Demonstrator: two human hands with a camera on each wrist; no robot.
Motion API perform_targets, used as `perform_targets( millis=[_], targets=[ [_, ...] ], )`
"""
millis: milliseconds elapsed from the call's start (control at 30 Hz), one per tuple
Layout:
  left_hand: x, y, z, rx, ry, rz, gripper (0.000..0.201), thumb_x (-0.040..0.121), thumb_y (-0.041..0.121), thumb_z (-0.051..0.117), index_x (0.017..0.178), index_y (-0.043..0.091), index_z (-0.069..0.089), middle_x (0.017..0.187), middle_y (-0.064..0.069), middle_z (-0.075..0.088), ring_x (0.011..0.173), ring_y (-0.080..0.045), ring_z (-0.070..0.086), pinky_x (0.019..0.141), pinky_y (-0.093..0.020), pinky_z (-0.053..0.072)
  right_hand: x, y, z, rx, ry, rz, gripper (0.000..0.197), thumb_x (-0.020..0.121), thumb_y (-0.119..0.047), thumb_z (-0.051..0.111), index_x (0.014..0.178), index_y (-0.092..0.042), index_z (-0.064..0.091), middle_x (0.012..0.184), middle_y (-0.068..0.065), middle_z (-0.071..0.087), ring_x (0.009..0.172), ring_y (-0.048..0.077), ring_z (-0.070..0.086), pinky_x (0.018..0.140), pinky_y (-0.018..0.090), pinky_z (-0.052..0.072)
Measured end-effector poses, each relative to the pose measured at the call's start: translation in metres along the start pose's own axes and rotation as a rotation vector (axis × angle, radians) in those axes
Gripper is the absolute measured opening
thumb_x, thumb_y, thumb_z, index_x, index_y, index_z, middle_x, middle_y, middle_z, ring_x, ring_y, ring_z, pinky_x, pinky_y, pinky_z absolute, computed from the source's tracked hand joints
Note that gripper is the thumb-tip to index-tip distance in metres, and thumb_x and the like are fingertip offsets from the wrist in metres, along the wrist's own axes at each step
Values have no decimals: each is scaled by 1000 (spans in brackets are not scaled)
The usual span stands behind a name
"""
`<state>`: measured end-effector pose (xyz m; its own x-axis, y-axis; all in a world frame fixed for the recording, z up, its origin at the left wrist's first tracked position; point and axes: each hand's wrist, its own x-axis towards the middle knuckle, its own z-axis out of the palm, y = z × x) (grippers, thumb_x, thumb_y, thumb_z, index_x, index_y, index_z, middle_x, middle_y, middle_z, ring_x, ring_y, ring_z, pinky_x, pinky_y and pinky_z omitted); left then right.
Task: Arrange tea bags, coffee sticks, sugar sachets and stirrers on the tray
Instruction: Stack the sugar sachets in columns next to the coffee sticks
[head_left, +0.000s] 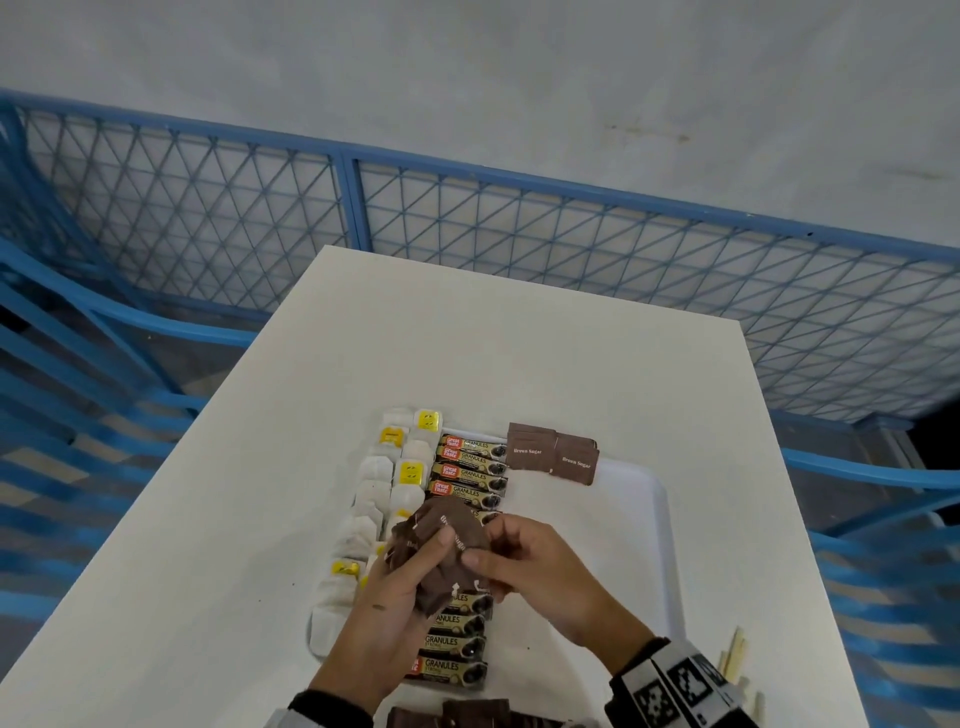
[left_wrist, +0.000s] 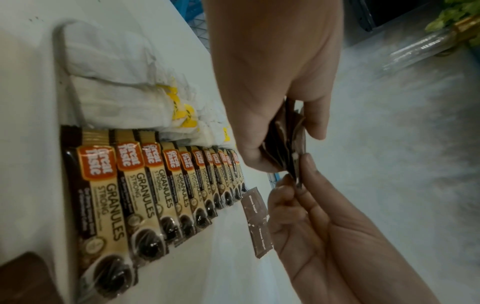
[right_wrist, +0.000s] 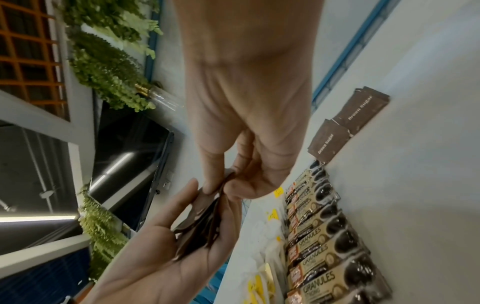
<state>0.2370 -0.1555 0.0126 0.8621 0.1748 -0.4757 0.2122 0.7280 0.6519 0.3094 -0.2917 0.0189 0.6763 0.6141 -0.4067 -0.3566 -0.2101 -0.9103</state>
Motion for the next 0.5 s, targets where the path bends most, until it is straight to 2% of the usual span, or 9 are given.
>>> perform_targets(
  millis=[100, 167, 300, 400, 500],
  targets=[
    [0, 4, -3, -21, 1, -8, 34, 78, 5, 57, 111, 8, 62, 97, -16, 73, 82, -21, 71, 62, -27, 58, 0, 0, -2, 66, 10, 25, 11, 86, -9, 63, 94, -2, 59, 82, 6, 63, 67, 10, 61, 59, 21, 52],
    [1, 4, -4, -9, 16, -7, 37, 78, 3, 55, 114, 9, 61, 97, -14, 72, 85, -21, 69, 63, -26, 58, 1, -2, -5, 99, 25, 26, 7, 87, -6, 61, 93, -3, 61, 84, 6, 64, 69, 9, 63, 62, 22, 54],
    [1, 2, -4, 21, 31, 9, 29, 83, 1, 54, 109, 10, 63, 92, -11, 74, 80, -19, 70, 62, -25, 57, 4, -7, -10, 133, 62, -6, 6, 87, -1, 60, 91, -3, 63, 84, 9, 64, 70, 11, 63, 65, 21, 54],
    [1, 1, -4, 32, 33, 16, 29, 78, 0, 57, 106, 8, 64, 95, -16, 73, 81, -21, 71, 64, -28, 59, 6, -10, -12, 137, 62, -26, 12, 85, 2, 60, 91, -8, 64, 82, 4, 66, 70, 12, 62, 63, 21, 53],
    [2, 2, -4, 25, 61, 15, 25, 83, -3, 54, 102, 8, 64, 90, -13, 74, 76, -20, 72, 65, -28, 60, 12, -10, -23, 140, 187, -30, 17, 82, 4, 64, 92, -9, 59, 81, 6, 67, 67, 12, 63, 58, 20, 50]
  ],
)
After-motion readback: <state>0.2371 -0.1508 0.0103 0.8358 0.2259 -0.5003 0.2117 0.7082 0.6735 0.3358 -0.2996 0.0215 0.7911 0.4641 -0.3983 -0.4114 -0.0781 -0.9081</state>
